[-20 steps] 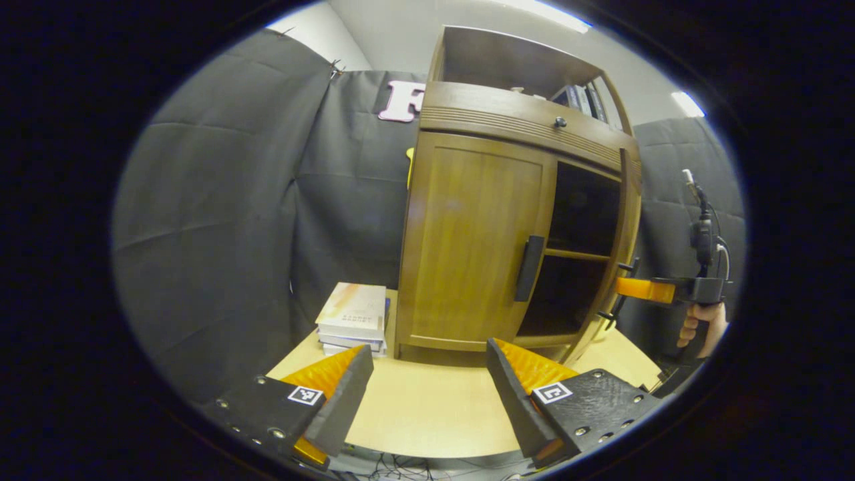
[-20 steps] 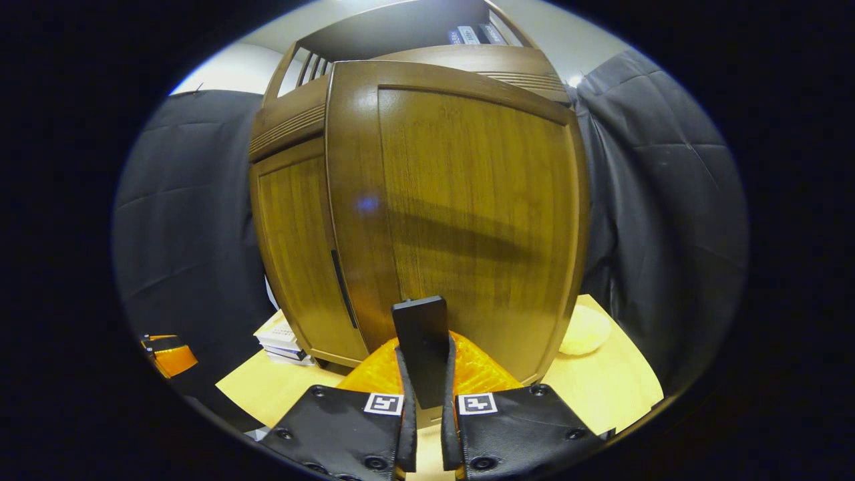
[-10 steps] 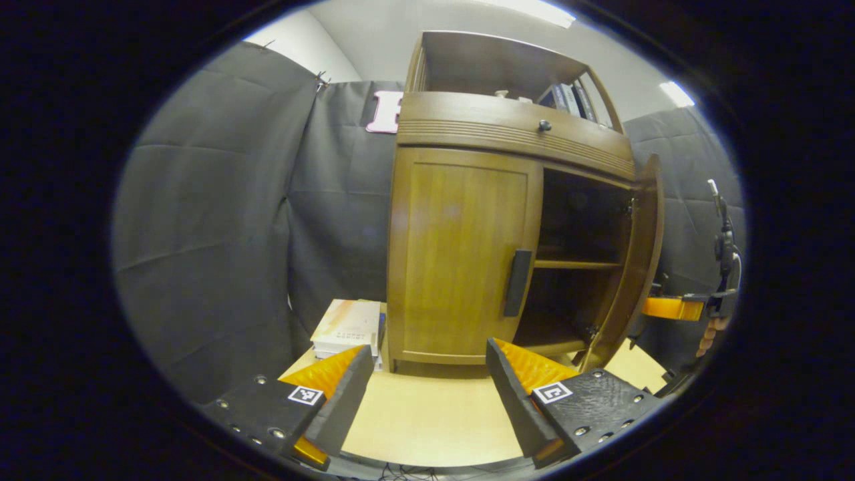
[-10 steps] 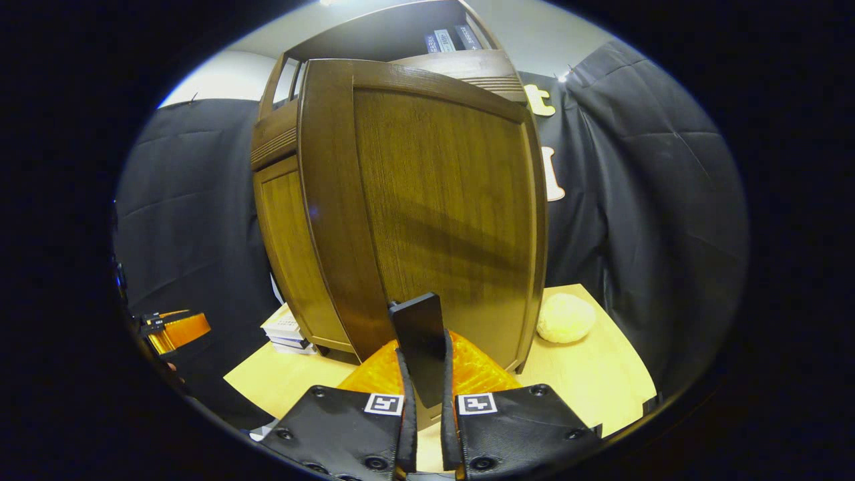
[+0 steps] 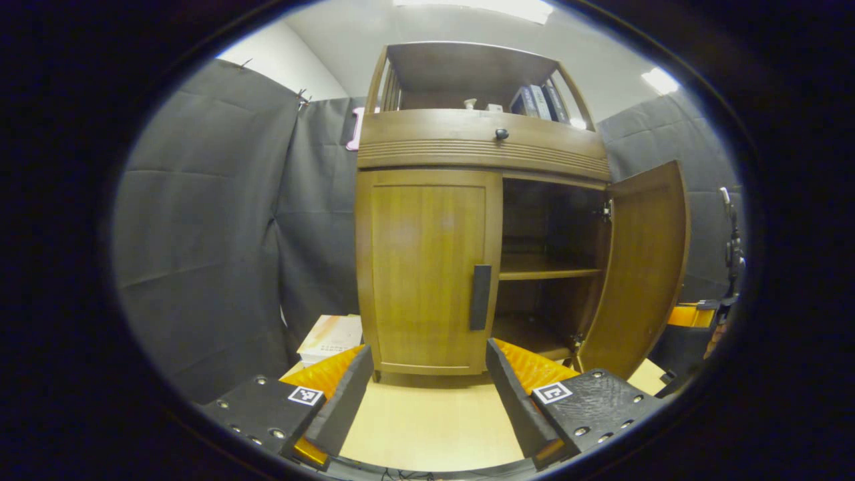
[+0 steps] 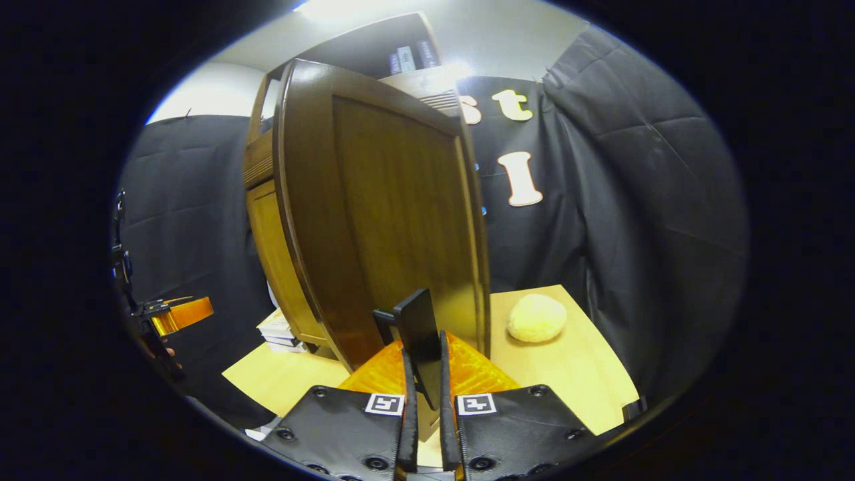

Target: Open the right door of the double-door shoe cabinet with the right hand, and open the left door with the left hand.

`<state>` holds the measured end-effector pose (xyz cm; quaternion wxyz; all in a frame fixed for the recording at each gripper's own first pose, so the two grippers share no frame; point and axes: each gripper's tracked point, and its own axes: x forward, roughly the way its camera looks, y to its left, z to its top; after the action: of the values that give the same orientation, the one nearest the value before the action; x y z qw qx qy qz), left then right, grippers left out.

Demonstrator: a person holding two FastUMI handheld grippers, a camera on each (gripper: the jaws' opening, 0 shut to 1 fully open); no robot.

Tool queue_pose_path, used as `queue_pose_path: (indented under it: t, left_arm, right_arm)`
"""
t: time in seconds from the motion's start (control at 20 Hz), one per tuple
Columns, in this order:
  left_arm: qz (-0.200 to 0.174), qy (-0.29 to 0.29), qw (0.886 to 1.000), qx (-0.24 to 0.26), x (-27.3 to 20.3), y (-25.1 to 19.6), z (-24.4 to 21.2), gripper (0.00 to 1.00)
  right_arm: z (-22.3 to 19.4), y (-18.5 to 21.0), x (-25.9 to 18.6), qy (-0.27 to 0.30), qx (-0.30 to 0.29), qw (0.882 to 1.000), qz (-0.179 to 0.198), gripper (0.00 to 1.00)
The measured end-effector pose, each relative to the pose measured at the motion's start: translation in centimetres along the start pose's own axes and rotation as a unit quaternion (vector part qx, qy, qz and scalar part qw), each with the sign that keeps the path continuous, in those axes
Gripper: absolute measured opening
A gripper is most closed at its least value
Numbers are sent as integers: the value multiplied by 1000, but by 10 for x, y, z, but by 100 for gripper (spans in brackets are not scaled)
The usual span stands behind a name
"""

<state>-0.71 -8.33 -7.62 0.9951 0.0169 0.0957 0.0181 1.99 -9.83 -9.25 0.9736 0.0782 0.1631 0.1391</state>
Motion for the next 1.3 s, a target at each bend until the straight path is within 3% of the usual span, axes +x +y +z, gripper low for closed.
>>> queue_pose_path:
  t: [0.2,0.25,0.3,0.35,0.45,0.6,0.65,0.7,0.9,1.1,1.3]
  left_arm:
    - [18,6,1000,3,-13,-17,0,99]
    - [21,10,1000,-1,-15,-22,-1,99]
    - [26,12,1000,-4,-19,-25,-3,99]
    - [32,13,999,-5,-23,-28,-3,99]
    - [47,13,999,-9,-33,-35,2,99]
    - [75,11,997,-26,-48,-41,7,99]
    - [83,11,996,-33,-54,-40,8,99]
    - [91,12,995,-40,-59,-39,7,99]
    - [116,7,993,-38,-63,-27,17,99]
    - [111,-2,994,-17,-36,-20,29,99]
    - [79,-16,996,36,3,-24,38,99]
  right_arm:
    - [2,-41,-10,-9,17,1000,-5,14]
    - [3,-52,-10,-11,8,1000,-9,9]
    - [6,-61,-10,-13,-4,1000,-11,12]
    - [7,-66,-11,-15,-9,1000,-4,8]
    - [7,-63,-11,-11,0,1000,24,10]
    - [8,-64,-10,-16,-10,999,35,6]
    - [8,-65,-11,-16,-9,999,39,12]
    - [9,-65,-11,-15,-5,999,41,7]
    - [8,-64,-17,-14,12,999,43,14]
    - [10,-65,-33,-20,-14,999,29,14]
    - [5,-77,-68,-25,-39,999,-26,11]
